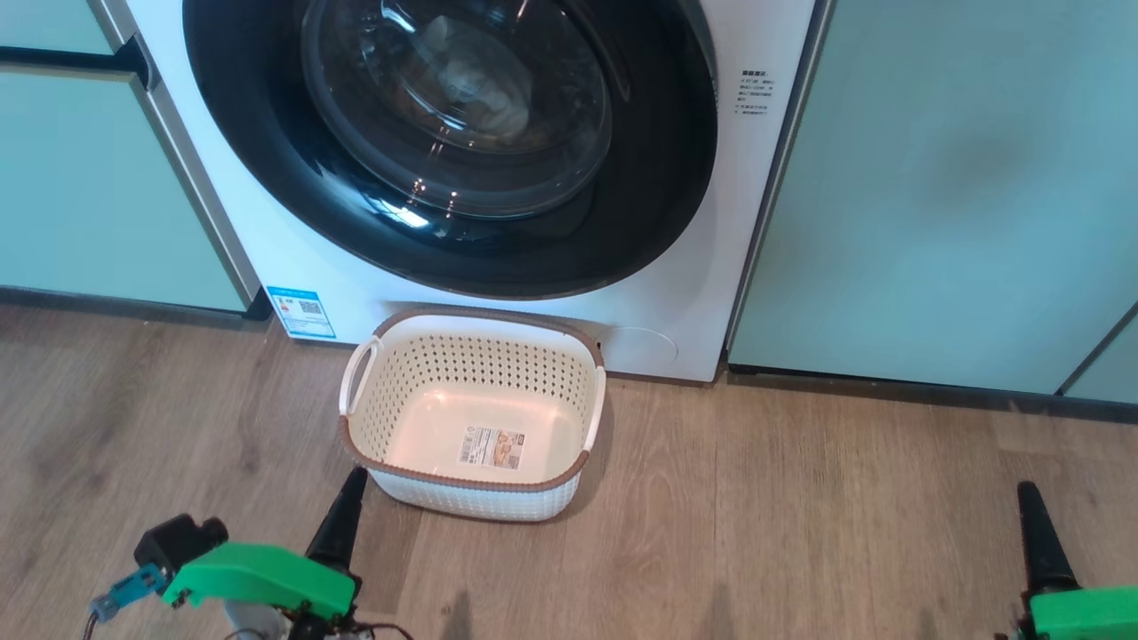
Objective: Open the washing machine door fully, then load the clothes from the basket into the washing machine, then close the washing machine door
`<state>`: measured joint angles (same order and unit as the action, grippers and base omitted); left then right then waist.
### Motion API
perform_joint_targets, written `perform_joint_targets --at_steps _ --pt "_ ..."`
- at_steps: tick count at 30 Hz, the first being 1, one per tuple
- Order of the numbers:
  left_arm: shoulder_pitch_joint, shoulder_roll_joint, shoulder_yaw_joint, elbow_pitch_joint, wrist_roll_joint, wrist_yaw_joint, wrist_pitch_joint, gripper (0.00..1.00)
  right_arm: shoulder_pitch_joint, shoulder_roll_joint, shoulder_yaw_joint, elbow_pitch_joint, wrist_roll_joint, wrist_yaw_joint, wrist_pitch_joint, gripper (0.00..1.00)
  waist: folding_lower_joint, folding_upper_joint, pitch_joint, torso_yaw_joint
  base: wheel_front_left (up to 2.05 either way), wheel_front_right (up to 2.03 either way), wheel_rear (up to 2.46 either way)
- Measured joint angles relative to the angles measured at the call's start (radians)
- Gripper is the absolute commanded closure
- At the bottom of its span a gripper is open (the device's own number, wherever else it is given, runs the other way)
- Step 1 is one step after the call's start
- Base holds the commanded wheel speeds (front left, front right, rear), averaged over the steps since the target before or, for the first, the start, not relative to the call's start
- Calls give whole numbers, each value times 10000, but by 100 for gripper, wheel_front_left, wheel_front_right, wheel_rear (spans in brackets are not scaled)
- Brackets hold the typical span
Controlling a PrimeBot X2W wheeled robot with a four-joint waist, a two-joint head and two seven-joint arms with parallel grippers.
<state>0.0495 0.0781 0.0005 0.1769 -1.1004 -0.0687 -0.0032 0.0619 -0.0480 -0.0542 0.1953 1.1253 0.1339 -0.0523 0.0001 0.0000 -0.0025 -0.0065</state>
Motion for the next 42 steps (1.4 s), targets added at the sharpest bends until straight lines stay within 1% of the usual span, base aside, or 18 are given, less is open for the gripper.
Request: perform_joint_targets --at_steps 20,29,35,37,42 --pt "-445 -84 290 376 -2222 -180 410 100 -488 -36 -142 341 2171 -2 543 100 0 0 25 28 0 0 0" --pt "-583 -150 359 612 -3196 -347 629 100 -578 -48 -219 508 3160 -2 802 100 0 0 36 41 0 0 0" --pt "-714 -192 441 692 -3735 -359 740 100 -811 -52 -291 558 3687 -2 936 100 0 0 42 48 0 0 0" --pt "-797 -209 493 708 -3971 -437 750 100 -873 -52 -326 598 3906 -2 1012 100 0 0 45 51 0 0 0" --pt "-883 -232 585 855 -4510 -443 842 100 -909 -59 -360 694 4449 -4 1151 100 0 0 51 59 0 0 0"
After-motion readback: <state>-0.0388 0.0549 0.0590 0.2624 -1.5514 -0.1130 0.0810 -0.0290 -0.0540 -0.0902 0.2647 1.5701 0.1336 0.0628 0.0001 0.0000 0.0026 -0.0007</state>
